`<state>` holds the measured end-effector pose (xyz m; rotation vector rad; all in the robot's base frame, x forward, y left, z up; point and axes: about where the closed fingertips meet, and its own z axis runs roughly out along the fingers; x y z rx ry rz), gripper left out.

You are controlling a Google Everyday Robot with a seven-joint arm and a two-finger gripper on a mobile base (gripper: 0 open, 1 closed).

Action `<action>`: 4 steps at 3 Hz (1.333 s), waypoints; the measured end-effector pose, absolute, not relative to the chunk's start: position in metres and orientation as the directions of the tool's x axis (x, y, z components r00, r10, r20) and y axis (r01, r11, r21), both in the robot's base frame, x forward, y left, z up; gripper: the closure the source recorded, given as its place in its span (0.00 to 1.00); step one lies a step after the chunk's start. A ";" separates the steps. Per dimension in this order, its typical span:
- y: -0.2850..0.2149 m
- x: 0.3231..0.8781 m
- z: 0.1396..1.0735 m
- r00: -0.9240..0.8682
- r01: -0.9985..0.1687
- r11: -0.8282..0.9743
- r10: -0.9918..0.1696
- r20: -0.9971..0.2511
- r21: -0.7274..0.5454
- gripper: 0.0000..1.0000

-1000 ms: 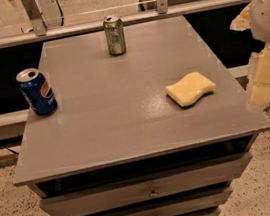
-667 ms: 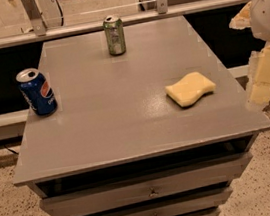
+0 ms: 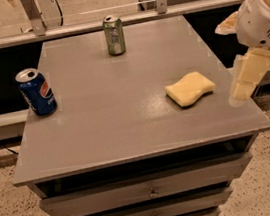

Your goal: Move sponge near pepsi can

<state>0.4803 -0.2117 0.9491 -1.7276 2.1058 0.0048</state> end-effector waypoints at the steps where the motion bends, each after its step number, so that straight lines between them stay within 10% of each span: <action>1: -0.207 0.518 0.921 -0.125 -0.945 0.225 -0.920 -0.372 -0.238 0.00; 3: -0.198 0.564 0.853 -0.168 -0.961 0.249 -0.872 -0.460 -0.122 0.00; 4: -0.190 0.572 0.835 -0.176 -0.967 0.241 -0.860 -0.479 -0.076 0.16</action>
Offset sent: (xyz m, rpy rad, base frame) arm 0.1028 0.0122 -0.1114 0.2077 0.1070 0.0147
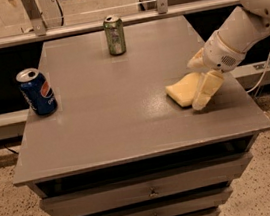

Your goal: Move sponge near pepsi can

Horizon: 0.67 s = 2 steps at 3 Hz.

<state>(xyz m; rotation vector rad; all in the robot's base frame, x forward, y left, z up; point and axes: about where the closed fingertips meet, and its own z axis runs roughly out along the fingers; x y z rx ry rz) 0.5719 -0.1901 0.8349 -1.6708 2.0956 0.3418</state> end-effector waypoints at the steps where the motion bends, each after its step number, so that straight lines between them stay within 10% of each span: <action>1: -0.183 0.577 0.829 -0.187 -0.971 0.236 -0.852 -0.489 -0.041 0.40; 2: -0.178 0.581 0.842 -0.185 -0.972 0.231 -0.852 -0.489 -0.034 0.63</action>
Offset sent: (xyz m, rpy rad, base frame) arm 0.0114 0.0155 0.0291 0.0202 0.0404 0.0148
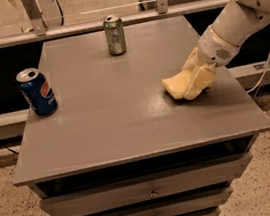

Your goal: Move sponge near pepsi can

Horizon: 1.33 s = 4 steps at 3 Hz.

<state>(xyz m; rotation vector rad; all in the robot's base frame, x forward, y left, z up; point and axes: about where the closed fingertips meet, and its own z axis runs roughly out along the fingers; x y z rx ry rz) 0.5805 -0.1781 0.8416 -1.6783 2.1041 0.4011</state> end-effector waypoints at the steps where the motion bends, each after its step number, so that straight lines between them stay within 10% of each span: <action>1: -0.172 0.580 0.877 -0.171 -0.971 0.230 -0.849 -0.499 -0.059 0.94; 4: -0.122 0.596 0.867 -0.149 -0.975 0.213 -0.835 -0.530 -0.061 1.00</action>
Offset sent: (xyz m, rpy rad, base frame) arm -0.0008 0.0050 0.0291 0.0048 -0.0216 0.0003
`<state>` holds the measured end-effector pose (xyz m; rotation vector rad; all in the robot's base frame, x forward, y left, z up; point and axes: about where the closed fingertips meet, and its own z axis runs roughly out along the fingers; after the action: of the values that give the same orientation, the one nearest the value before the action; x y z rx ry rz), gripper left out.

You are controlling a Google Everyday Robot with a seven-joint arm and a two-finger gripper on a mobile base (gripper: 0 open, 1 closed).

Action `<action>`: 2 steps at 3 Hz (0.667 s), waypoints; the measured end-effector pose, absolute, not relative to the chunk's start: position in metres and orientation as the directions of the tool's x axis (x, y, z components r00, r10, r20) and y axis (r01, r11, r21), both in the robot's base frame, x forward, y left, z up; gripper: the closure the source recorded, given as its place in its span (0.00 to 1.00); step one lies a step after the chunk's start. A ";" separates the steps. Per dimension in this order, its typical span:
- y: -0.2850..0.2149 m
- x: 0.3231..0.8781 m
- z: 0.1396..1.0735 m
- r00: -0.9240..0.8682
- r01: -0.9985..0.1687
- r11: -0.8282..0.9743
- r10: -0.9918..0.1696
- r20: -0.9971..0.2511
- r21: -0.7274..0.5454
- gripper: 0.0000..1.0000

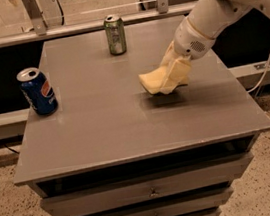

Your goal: Move sponge near pepsi can

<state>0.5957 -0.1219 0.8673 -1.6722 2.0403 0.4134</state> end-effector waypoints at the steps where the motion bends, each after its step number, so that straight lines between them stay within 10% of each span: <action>1: -0.073 0.623 0.862 -0.148 -0.966 0.241 -0.811 -0.566 -0.093 1.00; 2: -0.031 0.643 0.863 -0.153 -0.957 0.269 -0.784 -0.602 -0.108 1.00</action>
Offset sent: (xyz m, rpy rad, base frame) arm 0.0728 0.1458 0.0047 0.1381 -0.1053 -0.0994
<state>0.6426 -0.0308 0.8629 -1.5646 1.9893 0.4055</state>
